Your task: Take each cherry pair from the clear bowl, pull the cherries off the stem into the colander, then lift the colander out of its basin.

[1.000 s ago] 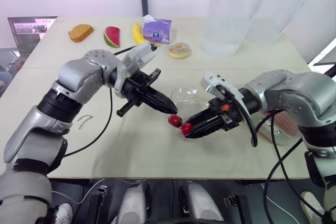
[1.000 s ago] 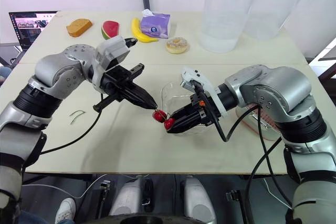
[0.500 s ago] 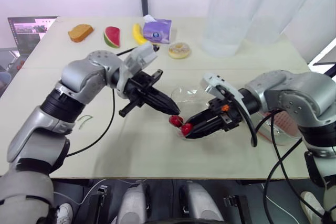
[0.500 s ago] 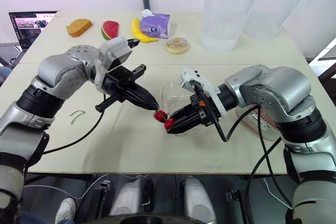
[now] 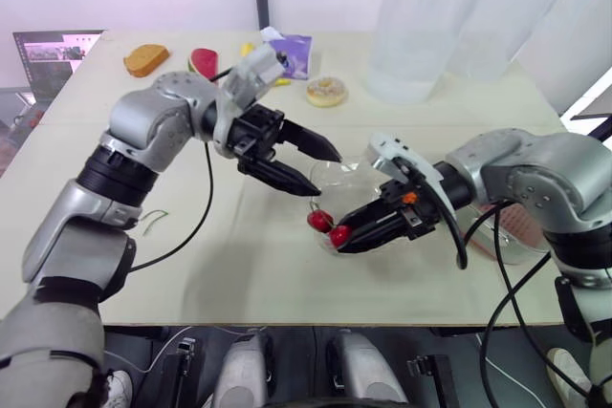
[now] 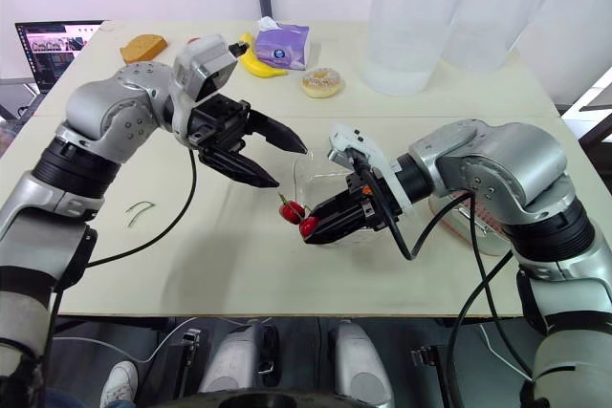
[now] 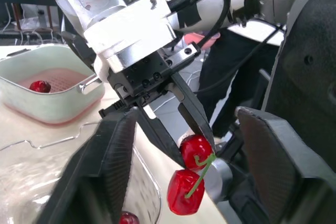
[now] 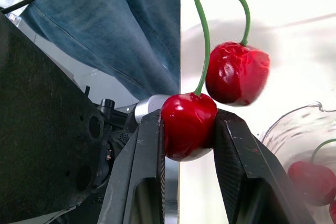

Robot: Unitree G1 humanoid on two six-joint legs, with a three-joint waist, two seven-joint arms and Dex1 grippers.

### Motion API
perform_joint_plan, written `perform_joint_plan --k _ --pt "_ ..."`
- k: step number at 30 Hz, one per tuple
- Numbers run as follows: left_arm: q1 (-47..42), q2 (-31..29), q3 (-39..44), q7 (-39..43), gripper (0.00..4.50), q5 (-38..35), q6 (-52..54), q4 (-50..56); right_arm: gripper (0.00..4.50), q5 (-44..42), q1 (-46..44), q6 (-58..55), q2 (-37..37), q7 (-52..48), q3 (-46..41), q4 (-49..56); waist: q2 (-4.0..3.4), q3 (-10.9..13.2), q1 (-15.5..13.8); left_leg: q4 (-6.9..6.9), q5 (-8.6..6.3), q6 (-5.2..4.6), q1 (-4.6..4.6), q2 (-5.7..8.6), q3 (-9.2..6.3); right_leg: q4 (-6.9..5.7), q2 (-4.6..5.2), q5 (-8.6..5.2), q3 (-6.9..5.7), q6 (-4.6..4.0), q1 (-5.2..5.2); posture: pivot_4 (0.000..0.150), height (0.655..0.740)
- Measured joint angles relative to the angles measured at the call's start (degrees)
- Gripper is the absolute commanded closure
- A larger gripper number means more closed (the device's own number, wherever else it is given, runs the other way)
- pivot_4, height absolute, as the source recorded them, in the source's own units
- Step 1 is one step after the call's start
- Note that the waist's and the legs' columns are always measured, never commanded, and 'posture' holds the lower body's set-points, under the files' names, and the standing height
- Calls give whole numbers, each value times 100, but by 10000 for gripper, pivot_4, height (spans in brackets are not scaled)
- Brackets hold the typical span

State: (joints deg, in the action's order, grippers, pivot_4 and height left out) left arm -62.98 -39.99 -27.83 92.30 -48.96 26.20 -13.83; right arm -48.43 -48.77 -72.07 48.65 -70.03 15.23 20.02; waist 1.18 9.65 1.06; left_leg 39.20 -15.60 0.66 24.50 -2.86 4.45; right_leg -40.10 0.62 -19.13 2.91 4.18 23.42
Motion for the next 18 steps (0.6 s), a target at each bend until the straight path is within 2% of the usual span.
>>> perform_joint_plan --k 6,17,18 --pt "314 -53 -504 0 15887 150 -536 123 36758 -5 4 -3 1 30 0 4 0 0 -16 1 0 0 0 1 0 0 2 0 0 0 -1 1500 7400" --pt "342 57 -519 0 15887 120 -539 140 36758 -24 38 -20 1 102 0 62 0 0 -8 1 0 0 0 1 0 0 0 0 -1 0 0 1500 7400" --pt "342 66 -519 1 18261 112 -528 140 36758 -26 38 -21 1 108 0 74 0 0 -5 1 0 0 0 0 0 0 0 0 -1 0 0 1500 7400"
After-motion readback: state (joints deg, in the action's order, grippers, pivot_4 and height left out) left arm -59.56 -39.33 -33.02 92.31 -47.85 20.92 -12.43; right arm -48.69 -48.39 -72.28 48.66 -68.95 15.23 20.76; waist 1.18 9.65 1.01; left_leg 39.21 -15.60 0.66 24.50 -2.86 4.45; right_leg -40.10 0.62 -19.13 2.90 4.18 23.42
